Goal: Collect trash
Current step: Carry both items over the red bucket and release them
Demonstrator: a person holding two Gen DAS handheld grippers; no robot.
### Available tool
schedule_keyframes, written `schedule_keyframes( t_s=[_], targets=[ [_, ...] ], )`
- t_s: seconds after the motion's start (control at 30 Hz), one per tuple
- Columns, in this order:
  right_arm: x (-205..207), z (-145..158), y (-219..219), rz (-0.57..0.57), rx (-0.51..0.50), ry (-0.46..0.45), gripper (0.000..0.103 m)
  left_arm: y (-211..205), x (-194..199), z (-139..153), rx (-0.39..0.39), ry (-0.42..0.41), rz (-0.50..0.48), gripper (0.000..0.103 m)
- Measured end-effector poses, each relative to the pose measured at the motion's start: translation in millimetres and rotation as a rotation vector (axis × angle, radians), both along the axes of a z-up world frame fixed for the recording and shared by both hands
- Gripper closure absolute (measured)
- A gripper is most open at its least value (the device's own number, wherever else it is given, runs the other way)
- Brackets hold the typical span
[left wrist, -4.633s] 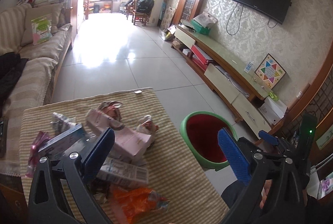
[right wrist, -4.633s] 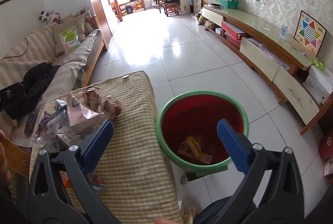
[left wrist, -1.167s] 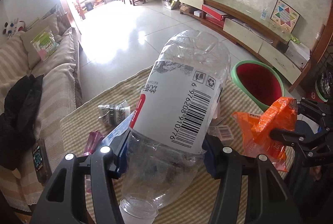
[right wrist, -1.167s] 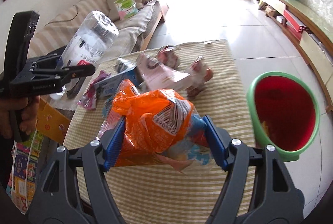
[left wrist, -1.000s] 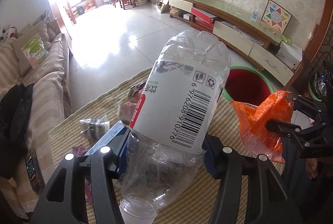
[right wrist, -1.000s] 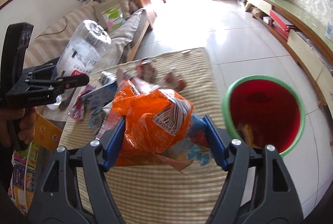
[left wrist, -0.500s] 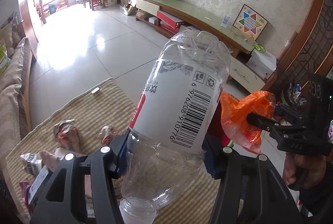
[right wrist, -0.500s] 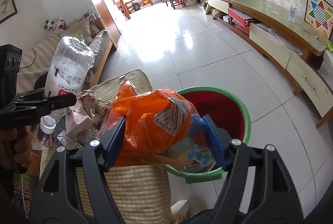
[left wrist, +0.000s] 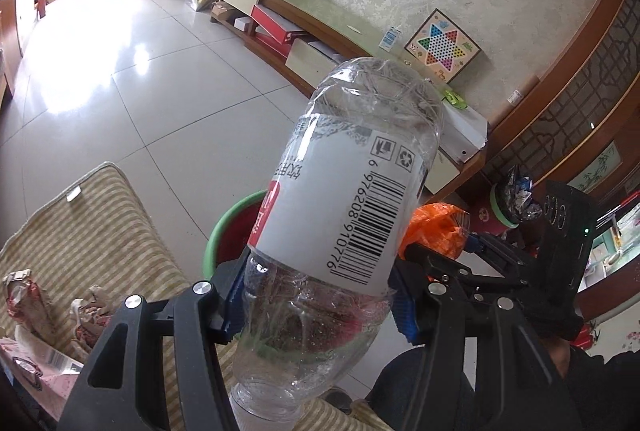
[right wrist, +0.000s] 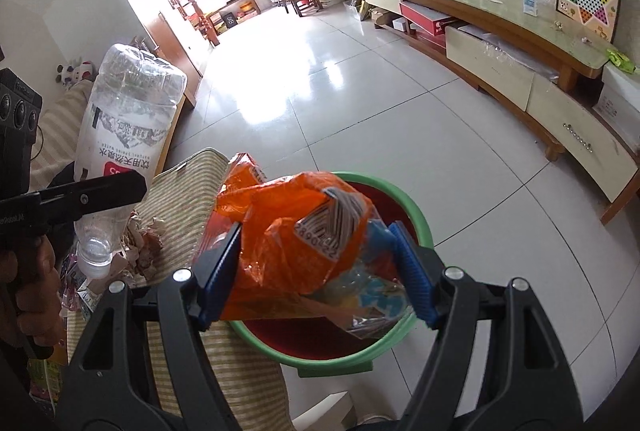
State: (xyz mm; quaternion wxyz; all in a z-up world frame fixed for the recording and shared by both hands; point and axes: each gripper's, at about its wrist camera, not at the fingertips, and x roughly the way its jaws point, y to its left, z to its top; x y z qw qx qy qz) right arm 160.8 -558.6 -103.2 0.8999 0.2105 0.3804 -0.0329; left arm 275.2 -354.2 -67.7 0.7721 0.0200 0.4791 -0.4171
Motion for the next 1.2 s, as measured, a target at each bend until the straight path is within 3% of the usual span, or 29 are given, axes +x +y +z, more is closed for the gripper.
schedule_keyframes(
  t_s=[0.23,0.53,0.67,1.07,1.2],
  targets=[
    [6.0,-9.2,-4.7,-0.007,0.003,0.017,0.032,-13.9,2.9,-11.5,-0.033,0.049,-0.009,0.048],
    [3.2,-18.8,-6.1,-0.029,0.015,0.043,0.032,-31.0,7.3,-13.7,-0.044,0.046,-0.004,0.047],
    [-0.1,-21.7,-9.6,-0.037,0.014,0.049,0.032,-30.5,7.7,-13.4,-0.051,0.04,0.005,0.038],
    [5.7,-23.1,2.5,-0.009,0.012,0.05,0.032,-10.0,6.8,-7.5,-0.06,0.03,0.03,0.034],
    [12.7,-25.6,12.0,0.022,0.009,0.065,0.023,-1.1,8.3,-4.7,-0.06,0.026,0.044,0.032]
  ],
)
